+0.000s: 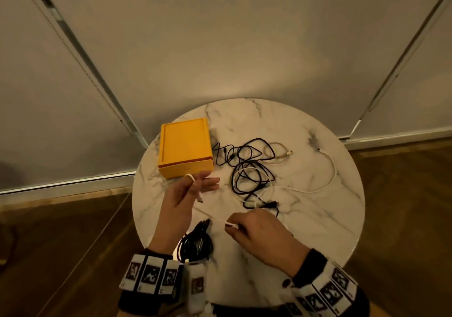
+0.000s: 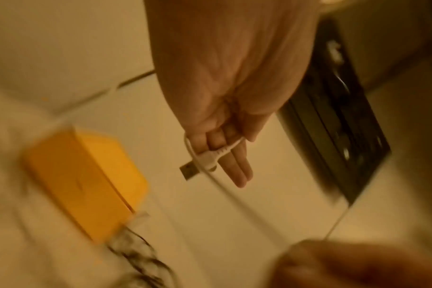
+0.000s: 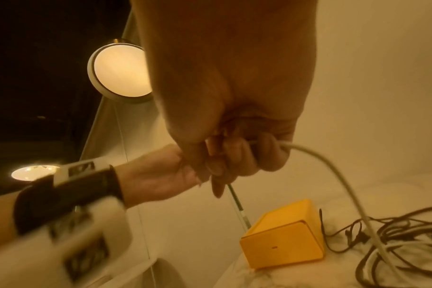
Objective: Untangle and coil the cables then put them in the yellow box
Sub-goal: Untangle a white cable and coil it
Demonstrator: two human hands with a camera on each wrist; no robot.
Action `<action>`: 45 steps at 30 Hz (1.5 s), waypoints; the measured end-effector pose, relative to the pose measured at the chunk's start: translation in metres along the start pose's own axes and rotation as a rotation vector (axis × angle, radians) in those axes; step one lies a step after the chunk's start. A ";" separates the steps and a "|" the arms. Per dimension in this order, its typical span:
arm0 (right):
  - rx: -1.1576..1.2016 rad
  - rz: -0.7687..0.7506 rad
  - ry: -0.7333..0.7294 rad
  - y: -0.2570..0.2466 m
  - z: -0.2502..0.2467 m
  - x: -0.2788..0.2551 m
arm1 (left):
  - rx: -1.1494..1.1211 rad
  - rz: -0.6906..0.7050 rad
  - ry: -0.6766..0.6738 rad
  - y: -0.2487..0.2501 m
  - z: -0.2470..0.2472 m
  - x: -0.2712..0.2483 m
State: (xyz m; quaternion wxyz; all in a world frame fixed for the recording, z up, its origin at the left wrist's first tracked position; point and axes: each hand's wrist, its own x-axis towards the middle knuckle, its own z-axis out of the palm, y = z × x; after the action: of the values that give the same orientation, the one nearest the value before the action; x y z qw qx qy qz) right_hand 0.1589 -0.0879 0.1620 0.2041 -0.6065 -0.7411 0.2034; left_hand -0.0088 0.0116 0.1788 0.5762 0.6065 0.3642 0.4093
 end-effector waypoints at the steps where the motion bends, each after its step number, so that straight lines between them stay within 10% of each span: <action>1: 0.044 -0.030 0.002 -0.001 -0.006 -0.002 | 0.149 0.000 -0.042 -0.004 -0.006 -0.002; 6: 0.428 -0.061 0.095 -0.004 -0.040 -0.002 | 0.158 -0.258 -0.466 -0.003 0.005 -0.038; 11: 0.786 0.085 0.210 0.008 -0.055 0.003 | -0.371 -0.360 -0.333 -0.003 0.040 -0.058; 19: 0.941 0.082 0.334 0.003 -0.047 0.016 | -0.610 -0.229 -0.503 0.015 0.038 -0.040; 27: 0.793 0.106 -0.212 -0.003 -0.017 0.016 | -0.814 -0.152 -0.267 0.030 0.034 -0.010; 31: 0.540 0.026 -0.358 -0.002 -0.019 0.015 | -0.424 -0.021 -0.076 0.033 0.037 0.009; 36: 0.237 -0.139 -0.084 0.008 -0.065 0.027 | 0.469 0.126 -0.220 0.017 0.025 0.011; 45: 0.612 -0.088 -0.038 0.012 -0.125 0.036 | -0.190 -0.211 -0.444 0.030 0.052 -0.030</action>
State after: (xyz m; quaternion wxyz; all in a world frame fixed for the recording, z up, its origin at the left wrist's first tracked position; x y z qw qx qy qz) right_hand 0.2309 -0.0435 0.2620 0.3720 -0.4804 -0.6746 0.4192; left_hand 0.0260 -0.0389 0.2060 0.7359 0.5832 0.2501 0.2361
